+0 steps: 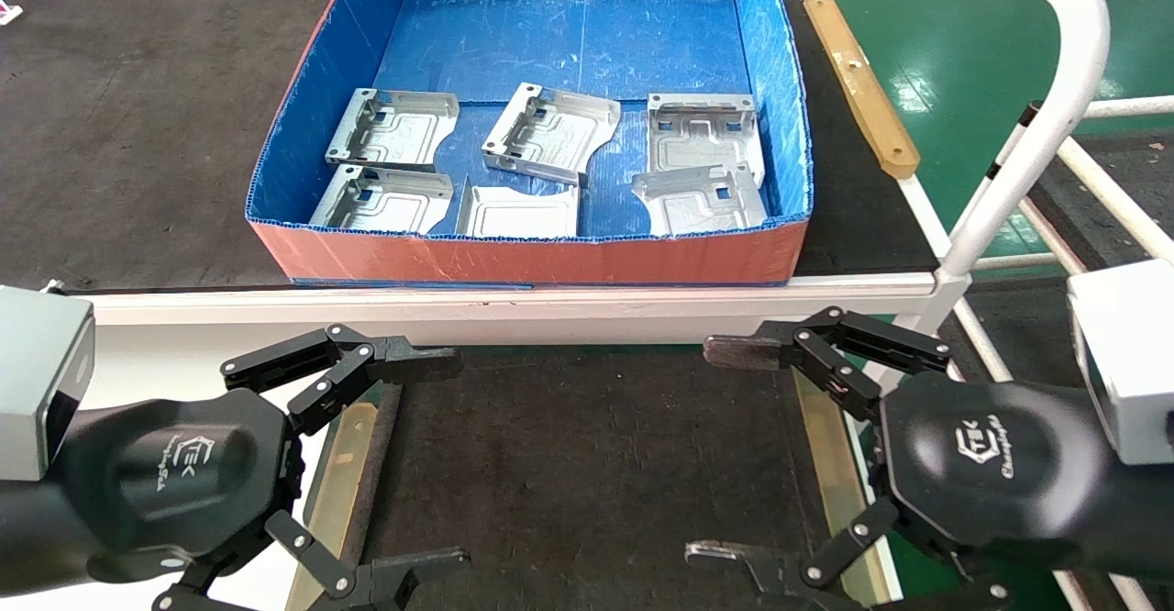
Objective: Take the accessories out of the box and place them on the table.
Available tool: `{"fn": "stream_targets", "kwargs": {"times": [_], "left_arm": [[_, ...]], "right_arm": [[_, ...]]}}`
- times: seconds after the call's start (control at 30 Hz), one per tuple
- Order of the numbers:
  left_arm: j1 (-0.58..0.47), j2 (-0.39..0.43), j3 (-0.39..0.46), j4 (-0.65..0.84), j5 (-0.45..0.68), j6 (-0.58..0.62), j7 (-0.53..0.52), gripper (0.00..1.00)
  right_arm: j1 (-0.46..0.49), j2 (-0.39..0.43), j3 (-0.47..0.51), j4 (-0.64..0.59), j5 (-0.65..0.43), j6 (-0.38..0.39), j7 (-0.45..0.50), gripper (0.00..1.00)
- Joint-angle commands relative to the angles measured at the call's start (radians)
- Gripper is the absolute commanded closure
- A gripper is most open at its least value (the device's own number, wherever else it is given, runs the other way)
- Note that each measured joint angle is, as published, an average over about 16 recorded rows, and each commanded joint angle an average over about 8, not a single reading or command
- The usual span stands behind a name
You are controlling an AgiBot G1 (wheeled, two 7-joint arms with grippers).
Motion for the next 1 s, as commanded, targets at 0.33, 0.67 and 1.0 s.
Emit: {"fn": "stream_targets", "kwargs": {"times": [0.33, 0.67, 1.0], "left_arm": [[0.000, 0.000, 0.000, 0.000, 0.000, 0.000, 0.000, 0.00], [-0.006, 0.003, 0.001, -0.001, 0.010, -0.011, -0.002, 0.00], [-0.095, 0.071, 0.019, 0.034, 0.107, -0.146, -0.010, 0.00]], "right_arm": [[0.000, 0.000, 0.000, 0.000, 0.000, 0.000, 0.000, 0.00], [0.000, 0.000, 0.000, 0.000, 0.000, 0.000, 0.000, 0.00], [0.000, 0.000, -0.001, -0.001, 0.000, 0.000, -0.001, 0.00]]}}
